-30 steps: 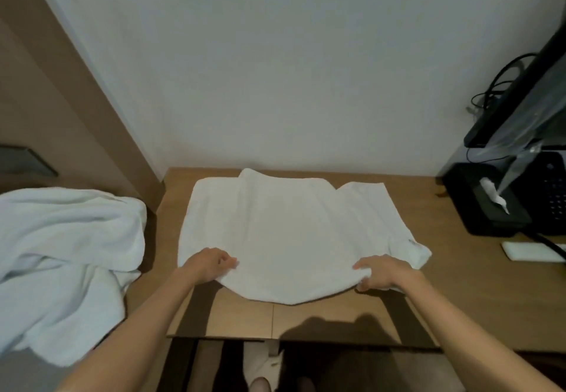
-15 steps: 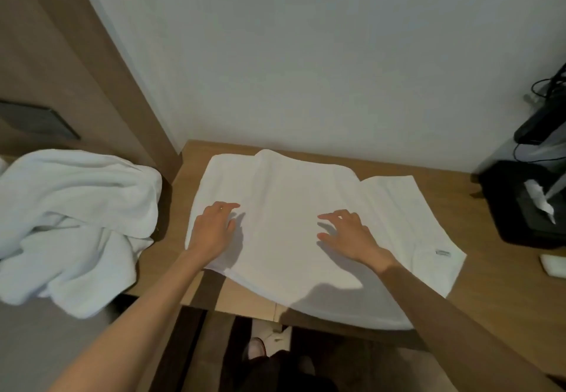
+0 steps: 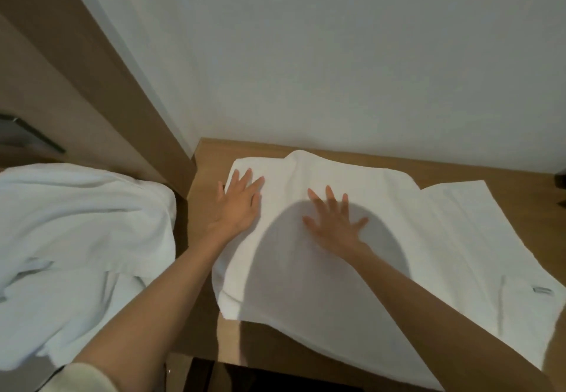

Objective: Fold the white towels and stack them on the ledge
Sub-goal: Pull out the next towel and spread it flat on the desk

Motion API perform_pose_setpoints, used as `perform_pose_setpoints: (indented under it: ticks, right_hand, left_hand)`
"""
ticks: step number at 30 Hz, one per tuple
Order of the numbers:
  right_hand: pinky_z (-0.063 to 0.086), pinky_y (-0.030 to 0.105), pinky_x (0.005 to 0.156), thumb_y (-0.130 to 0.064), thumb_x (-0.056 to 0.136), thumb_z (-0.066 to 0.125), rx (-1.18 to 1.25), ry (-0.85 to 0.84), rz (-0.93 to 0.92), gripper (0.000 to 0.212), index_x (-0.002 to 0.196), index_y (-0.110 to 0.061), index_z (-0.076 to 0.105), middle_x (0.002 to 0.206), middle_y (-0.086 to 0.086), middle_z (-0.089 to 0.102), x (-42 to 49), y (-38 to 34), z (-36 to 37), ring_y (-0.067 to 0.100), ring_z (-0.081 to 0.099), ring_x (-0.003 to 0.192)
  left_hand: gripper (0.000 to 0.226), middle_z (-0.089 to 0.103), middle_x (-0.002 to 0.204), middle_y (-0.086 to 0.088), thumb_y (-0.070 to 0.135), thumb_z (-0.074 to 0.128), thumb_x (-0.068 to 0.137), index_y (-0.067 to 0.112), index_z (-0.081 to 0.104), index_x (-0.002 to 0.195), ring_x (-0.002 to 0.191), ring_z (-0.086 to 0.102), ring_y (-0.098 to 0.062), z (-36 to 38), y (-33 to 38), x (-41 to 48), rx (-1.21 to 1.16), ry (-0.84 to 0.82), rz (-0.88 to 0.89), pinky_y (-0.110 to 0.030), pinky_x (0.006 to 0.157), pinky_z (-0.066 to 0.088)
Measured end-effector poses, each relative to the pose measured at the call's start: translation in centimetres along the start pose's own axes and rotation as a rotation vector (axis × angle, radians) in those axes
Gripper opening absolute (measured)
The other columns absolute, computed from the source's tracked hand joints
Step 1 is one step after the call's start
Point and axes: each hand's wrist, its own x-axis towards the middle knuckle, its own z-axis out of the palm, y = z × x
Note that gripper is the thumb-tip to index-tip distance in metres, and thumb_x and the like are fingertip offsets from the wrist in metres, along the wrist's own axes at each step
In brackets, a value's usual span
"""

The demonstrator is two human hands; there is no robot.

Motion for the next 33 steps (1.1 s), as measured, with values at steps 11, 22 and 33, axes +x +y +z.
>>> perform_pose_setpoints:
  ticks: [11, 22, 33]
  right_hand:
    - [-0.008, 0.078, 0.097, -0.065, 0.091, 0.03, -0.045, 0.019, 0.159, 0.064, 0.141, -0.059, -0.009, 0.154, -0.022, -0.022, 1.1, 0.6, 0.6, 0.03, -0.03, 0.141]
    - [0.037, 0.061, 0.093, -0.037, 0.071, 0.072, 0.073, 0.001, 0.162, 0.069, 0.128, -0.041, 0.035, 0.139, -0.002, 0.02, 2.8, -1.6, -2.7, 0.028, 0.021, 0.127]
    - [0.015, 0.073, 0.102, -0.038, 0.081, 0.064, 0.066, -0.038, 0.132, 0.073, 0.141, -0.045, 0.023, 0.157, -0.008, 0.0, 2.0, -0.9, -1.9, 0.028, -0.008, 0.145]
  left_hand:
    - [0.038, 0.042, 0.141, -0.01, 0.033, 0.046, 0.097, 0.026, 0.051, 0.135, 0.129, 0.039, -0.031, 0.8, -4.6, 1.3, -0.239, 0.137, -0.087, -0.045, 0.107, 0.029]
    - [0.06, 0.06, 0.124, -0.013, 0.039, 0.069, 0.084, 0.001, 0.052, 0.128, 0.106, 0.061, -0.024, -1.7, -3.5, 6.2, -1.153, 0.108, -0.575, -0.022, 0.069, 0.048]
    - [0.017, 0.062, 0.099, -0.001, 0.012, 0.053, 0.093, 0.014, 0.057, 0.11, 0.093, 0.059, -0.02, -1.6, -1.4, 3.9, -0.878, 0.349, -0.035, -0.035, 0.079, 0.048]
